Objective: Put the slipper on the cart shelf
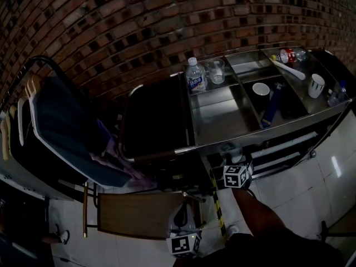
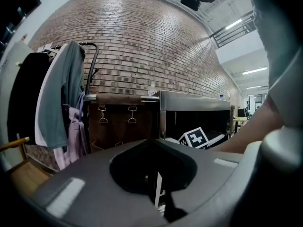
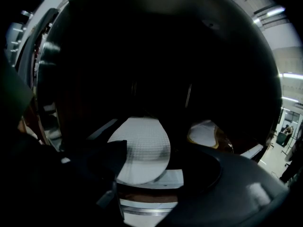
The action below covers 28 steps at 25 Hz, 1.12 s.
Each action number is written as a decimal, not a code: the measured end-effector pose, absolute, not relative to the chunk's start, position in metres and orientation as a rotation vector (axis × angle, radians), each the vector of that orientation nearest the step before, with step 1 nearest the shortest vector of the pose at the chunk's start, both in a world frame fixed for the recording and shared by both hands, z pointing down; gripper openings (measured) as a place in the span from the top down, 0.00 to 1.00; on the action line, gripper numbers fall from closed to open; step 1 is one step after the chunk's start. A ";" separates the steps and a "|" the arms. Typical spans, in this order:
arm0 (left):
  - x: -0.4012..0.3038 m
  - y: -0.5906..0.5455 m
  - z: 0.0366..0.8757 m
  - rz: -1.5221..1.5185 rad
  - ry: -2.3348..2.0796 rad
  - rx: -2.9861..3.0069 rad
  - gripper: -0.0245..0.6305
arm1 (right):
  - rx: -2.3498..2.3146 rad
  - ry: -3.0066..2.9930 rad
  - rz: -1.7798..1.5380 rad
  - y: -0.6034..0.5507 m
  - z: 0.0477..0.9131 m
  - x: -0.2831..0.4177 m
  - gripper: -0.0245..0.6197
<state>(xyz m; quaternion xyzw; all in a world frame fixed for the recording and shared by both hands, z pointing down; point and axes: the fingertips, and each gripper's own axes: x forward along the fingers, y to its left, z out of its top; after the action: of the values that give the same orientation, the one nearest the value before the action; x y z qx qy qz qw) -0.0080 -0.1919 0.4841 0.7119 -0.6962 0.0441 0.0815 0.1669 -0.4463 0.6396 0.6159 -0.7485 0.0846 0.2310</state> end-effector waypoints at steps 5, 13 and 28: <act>-0.009 -0.188 0.482 0.124 -2.063 2.132 0.94 | 1.690 -2.126 0.153 -0.431 0.616 0.165 0.44; -0.006 -0.184 0.466 0.072 -2.020 2.197 0.94 | 1.721 -2.365 0.047 -0.364 0.527 0.172 0.53; -0.009 -0.164 0.415 -0.047 -1.931 2.369 0.94 | 1.618 -2.591 -0.213 -0.233 0.397 0.143 0.96</act>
<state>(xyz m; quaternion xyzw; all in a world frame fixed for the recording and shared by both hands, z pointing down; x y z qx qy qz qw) -0.0088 -0.1643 0.4147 0.7744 -0.6311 -0.0155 0.0423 0.1432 -0.2325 0.3974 0.5280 -0.8454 -0.0695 0.0395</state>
